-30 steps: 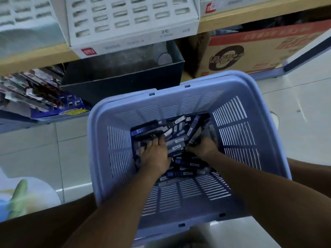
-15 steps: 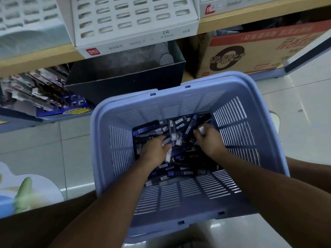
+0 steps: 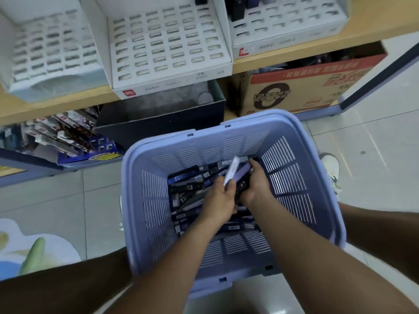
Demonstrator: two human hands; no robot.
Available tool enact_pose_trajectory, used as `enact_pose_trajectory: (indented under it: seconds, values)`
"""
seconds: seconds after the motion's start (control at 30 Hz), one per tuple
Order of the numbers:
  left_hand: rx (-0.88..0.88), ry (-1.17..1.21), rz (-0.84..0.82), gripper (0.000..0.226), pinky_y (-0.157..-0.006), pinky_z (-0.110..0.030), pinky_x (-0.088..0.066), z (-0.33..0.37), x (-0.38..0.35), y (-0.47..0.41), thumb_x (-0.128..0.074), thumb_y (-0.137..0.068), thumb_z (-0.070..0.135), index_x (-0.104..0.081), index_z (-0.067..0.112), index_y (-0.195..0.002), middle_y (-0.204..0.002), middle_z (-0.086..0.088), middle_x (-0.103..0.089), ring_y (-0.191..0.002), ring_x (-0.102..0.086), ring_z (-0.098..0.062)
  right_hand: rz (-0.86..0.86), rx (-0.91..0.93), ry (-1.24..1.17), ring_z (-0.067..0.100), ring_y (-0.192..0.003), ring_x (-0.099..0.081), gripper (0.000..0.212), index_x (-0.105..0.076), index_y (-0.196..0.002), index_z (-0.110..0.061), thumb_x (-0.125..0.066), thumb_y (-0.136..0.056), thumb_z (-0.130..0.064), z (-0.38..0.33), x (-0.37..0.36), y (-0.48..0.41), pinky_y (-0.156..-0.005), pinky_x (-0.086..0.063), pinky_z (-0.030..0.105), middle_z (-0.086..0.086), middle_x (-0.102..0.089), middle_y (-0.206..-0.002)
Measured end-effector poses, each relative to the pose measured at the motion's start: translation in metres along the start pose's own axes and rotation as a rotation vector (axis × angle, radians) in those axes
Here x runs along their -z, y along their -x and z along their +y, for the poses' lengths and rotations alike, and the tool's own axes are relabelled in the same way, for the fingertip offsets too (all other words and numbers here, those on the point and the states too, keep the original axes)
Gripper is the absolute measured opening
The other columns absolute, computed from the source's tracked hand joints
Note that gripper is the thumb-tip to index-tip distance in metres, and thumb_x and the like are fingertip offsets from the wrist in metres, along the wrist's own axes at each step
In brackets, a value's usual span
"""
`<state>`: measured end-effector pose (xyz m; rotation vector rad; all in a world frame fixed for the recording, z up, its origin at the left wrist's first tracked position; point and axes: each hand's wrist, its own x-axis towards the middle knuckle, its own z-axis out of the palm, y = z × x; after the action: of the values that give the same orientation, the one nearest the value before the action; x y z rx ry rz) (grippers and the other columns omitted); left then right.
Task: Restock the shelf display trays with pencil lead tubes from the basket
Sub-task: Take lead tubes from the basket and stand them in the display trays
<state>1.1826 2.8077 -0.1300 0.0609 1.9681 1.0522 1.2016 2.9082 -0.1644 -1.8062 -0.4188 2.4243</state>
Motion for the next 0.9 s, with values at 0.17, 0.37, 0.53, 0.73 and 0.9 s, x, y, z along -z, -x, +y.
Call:
enact_pose_trajectory:
  seconds: [0.17,0.37,0.53,0.73,0.9]
  values:
    - [-0.221,-0.157,0.209,0.03,-0.064,-0.037,-0.051,0.016,0.004,0.022,-0.033,-0.101,0.039,-0.047,0.017,-0.115,-0.083,-0.002,-0.059,-0.071,-0.059,-0.02,-0.188,0.18,0.25,0.029,-0.101,-0.069,0.058,-0.064,-0.119,-0.015,-0.06,-0.085,-0.061,0.004,-0.015,0.04,-0.093,-0.054,0.044,0.011,-0.072,-0.112]
    - [-0.347,-0.496,0.177,0.038,-0.066,-0.033,-0.045,0.056,0.031,0.051,-0.036,-0.098,0.047,-0.054,0.022,-0.076,-0.076,0.001,-0.062,-0.075,-0.059,-0.021,-0.145,0.383,0.17,0.035,-0.097,-0.07,0.037,-0.066,-0.108,0.0,-0.072,-0.087,-0.029,0.001,-0.021,0.085,-0.091,-0.055,0.052,0.02,-0.073,-0.104]
    - [-0.3,-0.631,0.113,0.043,-0.068,-0.035,-0.05,0.091,0.06,0.07,-0.041,-0.096,0.05,-0.057,0.017,-0.074,-0.073,-0.001,-0.065,-0.073,-0.063,-0.023,-0.171,0.479,0.131,0.025,-0.068,-0.067,0.025,-0.059,-0.085,-0.009,-0.07,-0.09,-0.03,-0.01,-0.028,0.118,-0.072,-0.058,0.04,0.012,-0.067,-0.078]
    - [-0.573,-0.81,0.155,0.024,-0.063,-0.033,-0.041,0.126,0.118,0.095,-0.049,-0.097,0.031,-0.055,0.025,-0.074,-0.068,0.003,-0.057,-0.07,-0.055,-0.021,-0.42,0.414,0.26,0.014,-0.047,-0.049,0.042,-0.056,-0.081,-0.013,-0.069,-0.077,-0.053,-0.04,-0.034,0.162,-0.045,-0.044,0.026,0.004,-0.058,-0.062]
    - [-0.743,-0.729,0.149,0.032,-0.078,-0.028,-0.043,0.154,0.154,0.111,-0.061,-0.092,0.016,-0.063,0.03,-0.121,-0.089,-0.001,-0.056,-0.083,-0.056,-0.016,-0.594,0.427,0.402,0.012,-0.041,-0.047,0.012,-0.061,-0.088,-0.009,-0.072,-0.084,-0.012,-0.052,-0.046,0.19,-0.044,-0.044,0.023,0.012,-0.072,-0.081]
